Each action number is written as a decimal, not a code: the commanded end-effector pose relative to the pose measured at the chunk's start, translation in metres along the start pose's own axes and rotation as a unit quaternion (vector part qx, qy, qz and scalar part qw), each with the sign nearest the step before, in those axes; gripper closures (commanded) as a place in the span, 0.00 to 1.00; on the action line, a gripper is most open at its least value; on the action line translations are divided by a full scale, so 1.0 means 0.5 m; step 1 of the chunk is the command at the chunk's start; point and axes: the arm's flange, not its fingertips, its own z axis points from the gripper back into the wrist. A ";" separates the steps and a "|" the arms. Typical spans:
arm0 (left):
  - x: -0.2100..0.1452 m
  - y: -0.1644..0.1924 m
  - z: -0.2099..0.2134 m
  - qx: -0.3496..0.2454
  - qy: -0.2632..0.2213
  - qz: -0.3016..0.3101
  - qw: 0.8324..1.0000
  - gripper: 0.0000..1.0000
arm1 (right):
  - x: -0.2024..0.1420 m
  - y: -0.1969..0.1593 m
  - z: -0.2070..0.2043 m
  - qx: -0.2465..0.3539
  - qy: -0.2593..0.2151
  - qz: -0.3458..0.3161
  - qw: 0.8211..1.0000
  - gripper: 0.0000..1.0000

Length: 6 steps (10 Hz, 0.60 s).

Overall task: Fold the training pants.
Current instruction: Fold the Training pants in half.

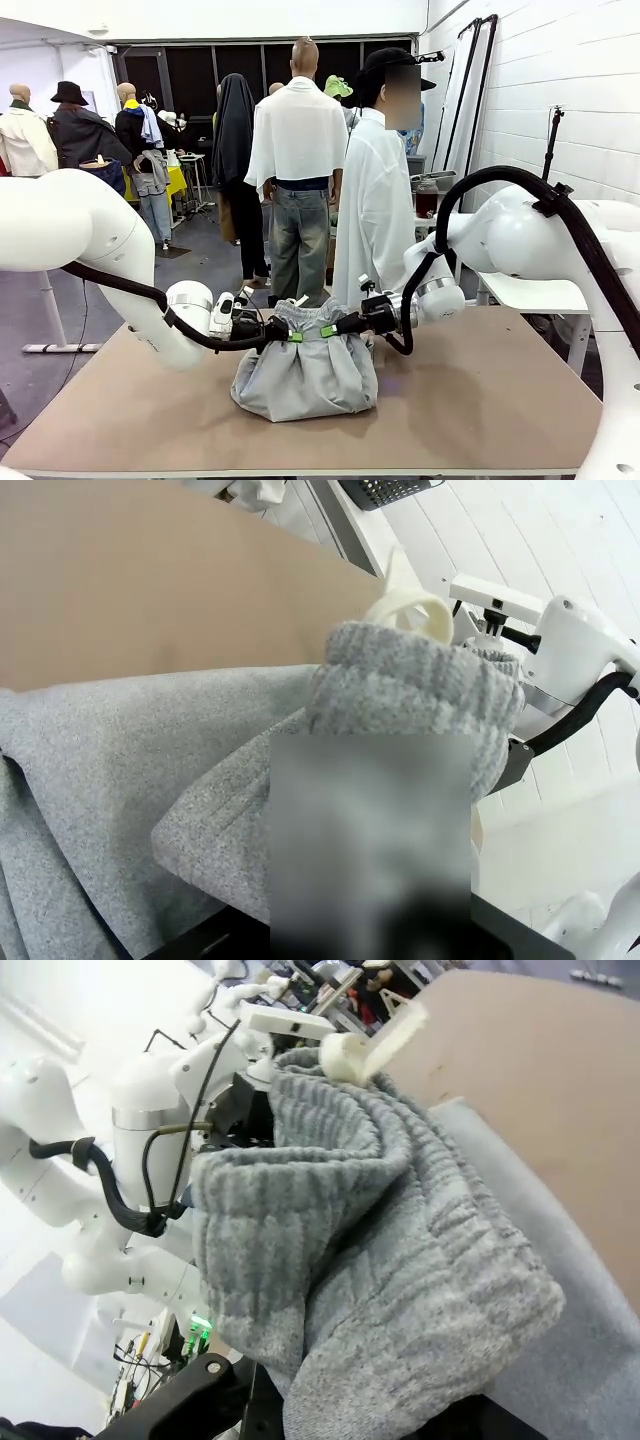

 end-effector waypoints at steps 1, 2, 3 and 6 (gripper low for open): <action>0.020 0.007 0.003 0.014 0.003 0.016 1.000 1.00 | 0.016 -0.013 0.002 -0.020 0.022 -0.030 0.999 1.00; 0.021 0.011 0.002 0.016 0.007 0.025 1.000 1.00 | 0.018 -0.015 0.003 -0.029 0.028 -0.045 0.998 1.00; 0.020 0.012 0.002 0.018 0.012 0.034 0.999 1.00 | 0.019 -0.012 0.002 -0.031 0.030 -0.053 0.998 1.00; 0.023 0.017 -0.007 0.022 0.034 0.068 0.997 1.00 | 0.022 -0.016 0.003 -0.034 0.025 -0.070 0.997 1.00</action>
